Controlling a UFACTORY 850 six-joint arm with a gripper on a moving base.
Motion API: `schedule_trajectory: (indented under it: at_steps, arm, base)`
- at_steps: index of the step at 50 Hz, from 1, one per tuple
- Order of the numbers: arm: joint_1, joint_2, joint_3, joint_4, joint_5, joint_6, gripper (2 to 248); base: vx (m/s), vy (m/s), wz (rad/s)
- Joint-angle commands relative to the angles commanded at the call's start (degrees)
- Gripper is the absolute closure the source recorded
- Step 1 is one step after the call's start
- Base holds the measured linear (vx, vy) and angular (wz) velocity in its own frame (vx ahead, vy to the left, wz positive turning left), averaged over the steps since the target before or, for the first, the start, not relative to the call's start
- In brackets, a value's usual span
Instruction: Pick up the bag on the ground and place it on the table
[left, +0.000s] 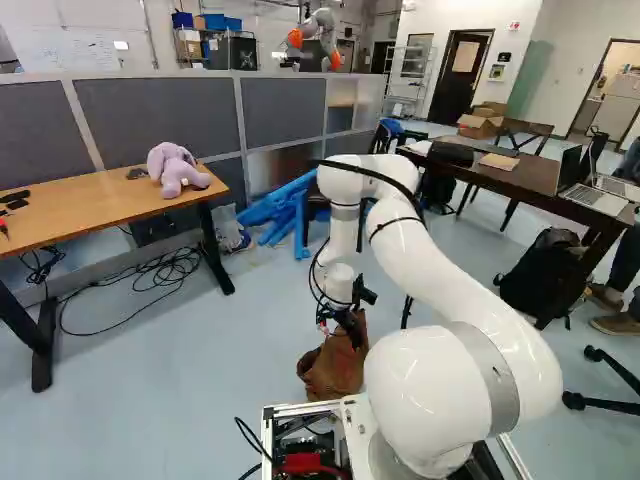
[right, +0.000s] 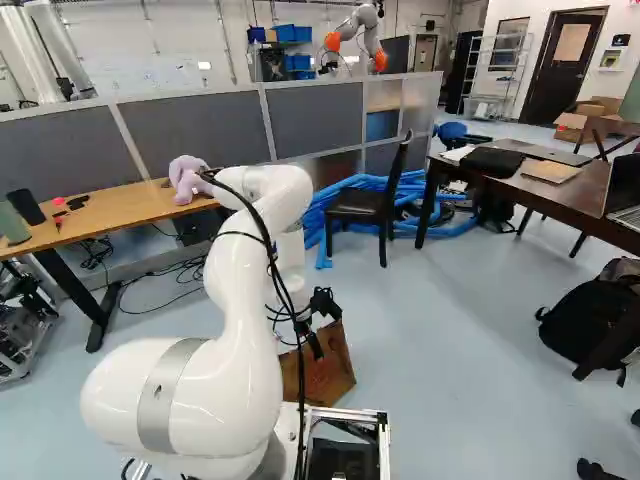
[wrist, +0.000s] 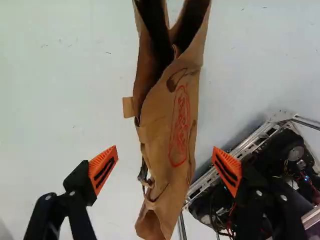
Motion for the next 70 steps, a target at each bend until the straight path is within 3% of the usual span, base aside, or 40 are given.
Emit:
schedule_trajectory:
  at_steps: [34, 62, 63, 67, 68, 70]
  arm:
    - [-0.01, -7.53, -6.92, 0.00, 0.00, 0.00, 3]
    - [-0.01, -8.07, -7.42, 0.00, 0.00, 0.00, 7]
    - [-0.01, -8.07, -7.42, 0.00, 0.00, 0.00, 42]
    - [-0.01, -8.07, -7.42, 0.00, 0.00, 0.00, 42]
    - [-0.01, -8.07, -7.42, 0.00, 0.00, 0.00, 80]
    - [-0.01, -8.07, -7.42, 0.00, 0.00, 0.00, 80]
  base:
    - [0.000, 0.000, 0.000]
    - [0.000, 0.000, 0.000]
    - [0.000, 0.000, 0.000]
    - [0.000, 0.000, 0.000]
    - [0.000, 0.000, 0.000]
    - [0.000, 0.000, 0.000]
